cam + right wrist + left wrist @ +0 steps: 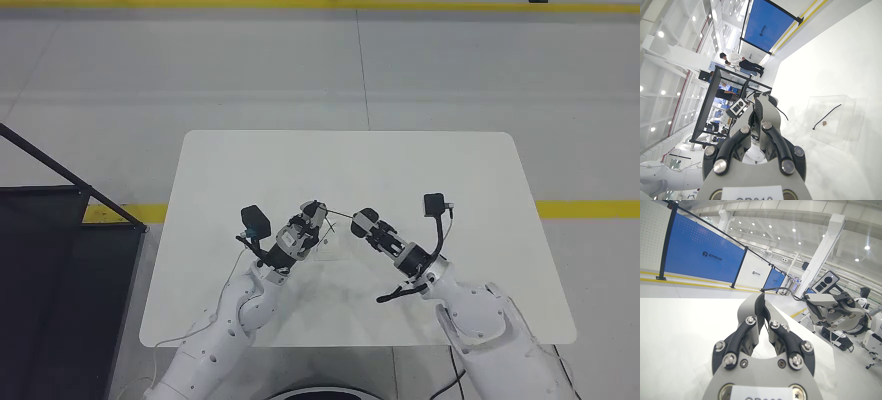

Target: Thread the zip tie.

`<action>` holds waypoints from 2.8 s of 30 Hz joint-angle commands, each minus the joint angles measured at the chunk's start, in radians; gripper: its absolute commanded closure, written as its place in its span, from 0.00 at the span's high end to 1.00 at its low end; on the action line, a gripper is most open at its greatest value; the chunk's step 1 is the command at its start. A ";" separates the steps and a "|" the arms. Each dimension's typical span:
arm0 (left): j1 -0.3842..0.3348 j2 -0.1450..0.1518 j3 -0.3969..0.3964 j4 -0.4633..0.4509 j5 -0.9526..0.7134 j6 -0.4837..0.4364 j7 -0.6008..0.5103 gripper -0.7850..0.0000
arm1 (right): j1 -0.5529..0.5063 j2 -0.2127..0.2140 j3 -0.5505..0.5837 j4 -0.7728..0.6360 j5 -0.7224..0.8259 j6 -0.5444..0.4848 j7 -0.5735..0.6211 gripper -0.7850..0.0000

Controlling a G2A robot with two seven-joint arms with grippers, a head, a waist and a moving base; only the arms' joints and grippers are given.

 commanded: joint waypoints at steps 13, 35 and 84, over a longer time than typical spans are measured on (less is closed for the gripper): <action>0.000 0.000 0.000 0.000 0.000 0.000 0.000 0.00 | 0.004 -0.005 -0.001 -0.004 -0.018 0.074 -0.027 0.00; 0.000 0.000 0.000 0.000 0.000 0.000 0.000 0.00 | 0.011 -0.013 -0.007 -0.007 -0.029 0.102 -0.026 0.00; 0.000 0.000 0.000 0.000 0.000 0.000 0.000 0.00 | -0.041 -0.013 0.054 -0.003 0.111 -0.087 0.033 0.00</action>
